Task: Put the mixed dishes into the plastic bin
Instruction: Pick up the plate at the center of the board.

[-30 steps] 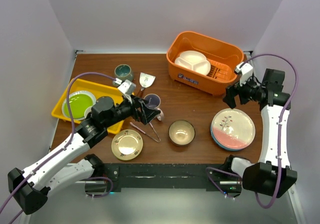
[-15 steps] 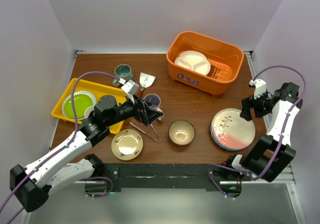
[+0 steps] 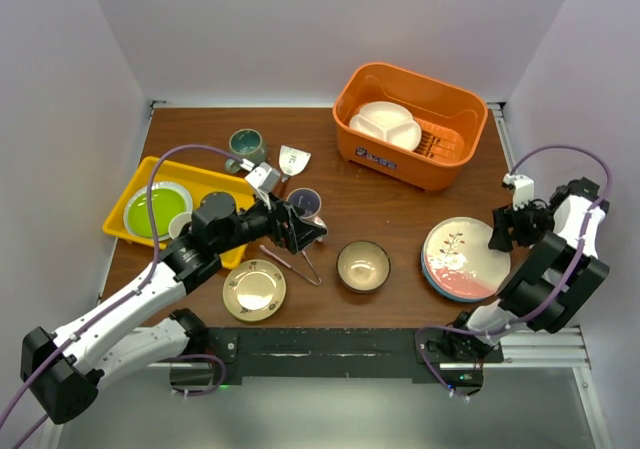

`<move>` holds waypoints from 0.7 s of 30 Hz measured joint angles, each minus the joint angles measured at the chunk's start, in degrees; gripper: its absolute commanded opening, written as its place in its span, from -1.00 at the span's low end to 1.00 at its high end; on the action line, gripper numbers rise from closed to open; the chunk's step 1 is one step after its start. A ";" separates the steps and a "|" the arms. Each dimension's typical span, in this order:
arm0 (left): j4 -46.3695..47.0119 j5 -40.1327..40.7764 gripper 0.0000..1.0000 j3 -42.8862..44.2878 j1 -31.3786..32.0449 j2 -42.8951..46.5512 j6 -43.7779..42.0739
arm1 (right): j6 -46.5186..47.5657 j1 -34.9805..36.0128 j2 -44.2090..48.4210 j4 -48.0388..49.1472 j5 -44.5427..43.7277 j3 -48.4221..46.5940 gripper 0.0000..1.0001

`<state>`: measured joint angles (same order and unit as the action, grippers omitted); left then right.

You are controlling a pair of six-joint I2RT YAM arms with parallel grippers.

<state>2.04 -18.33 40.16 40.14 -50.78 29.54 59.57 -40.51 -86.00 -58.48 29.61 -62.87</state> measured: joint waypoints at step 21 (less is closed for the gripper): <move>0.46 -1.90 1.00 -0.70 0.00 -0.81 0.46 | 1.60 -0.76 -6.73 -0.09 -1.57 -0.22 -0.45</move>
<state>2.50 -20.23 39.46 40.14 -51.59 30.00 61.17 -41.28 -92.73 -58.57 28.03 -63.09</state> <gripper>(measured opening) 0.997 0.360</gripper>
